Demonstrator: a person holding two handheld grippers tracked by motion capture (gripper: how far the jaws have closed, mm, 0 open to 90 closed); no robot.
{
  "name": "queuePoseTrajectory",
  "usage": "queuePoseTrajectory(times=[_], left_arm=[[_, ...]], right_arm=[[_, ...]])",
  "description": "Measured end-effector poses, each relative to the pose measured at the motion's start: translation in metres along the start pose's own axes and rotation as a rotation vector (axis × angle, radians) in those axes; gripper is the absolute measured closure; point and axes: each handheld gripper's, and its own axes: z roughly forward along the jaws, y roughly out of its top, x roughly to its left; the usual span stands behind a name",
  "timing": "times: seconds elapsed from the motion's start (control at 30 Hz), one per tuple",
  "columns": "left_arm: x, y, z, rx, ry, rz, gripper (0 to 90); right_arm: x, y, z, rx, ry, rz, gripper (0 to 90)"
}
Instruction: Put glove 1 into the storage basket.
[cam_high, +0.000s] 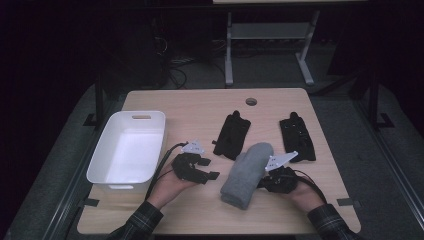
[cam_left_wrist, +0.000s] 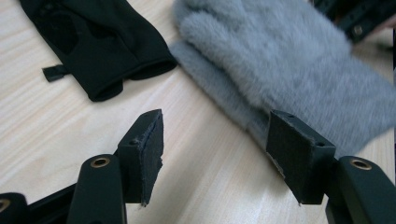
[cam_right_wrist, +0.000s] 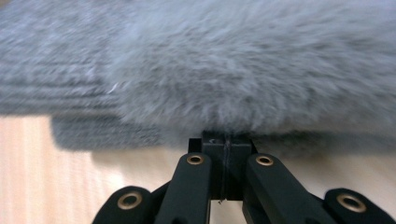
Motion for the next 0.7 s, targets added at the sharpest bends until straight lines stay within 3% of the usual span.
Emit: queuePoseTrajectory(times=[0.23, 0.37, 0.57, 0.6, 0.7], left_arm=[[0.003, 0.006, -0.005, -0.022, -0.004, 0.000, 35.4], [0.003, 0.010, -0.004, -0.025, -0.011, 0.003, 33.8], [0.000, 0.022, 0.007, -0.008, -0.045, 0.009, 25.5], [-0.003, 0.028, 0.014, 0.008, -0.052, 0.015, 23.6], [-0.007, 0.035, 0.024, 0.018, -0.056, 0.022, 19.8]], right_arm=[[0.022, 0.012, 0.017, 0.005, 0.059, -0.056, 89.9], [0.027, 0.017, 0.022, 0.006, 0.064, -0.084, 89.8], [0.024, 0.007, 0.007, -0.022, 0.039, -0.035, 83.2], [0.021, 0.000, -0.001, -0.026, -0.004, -0.022, 77.2], [0.015, -0.009, -0.013, -0.046, -0.051, 0.009, 65.4]])
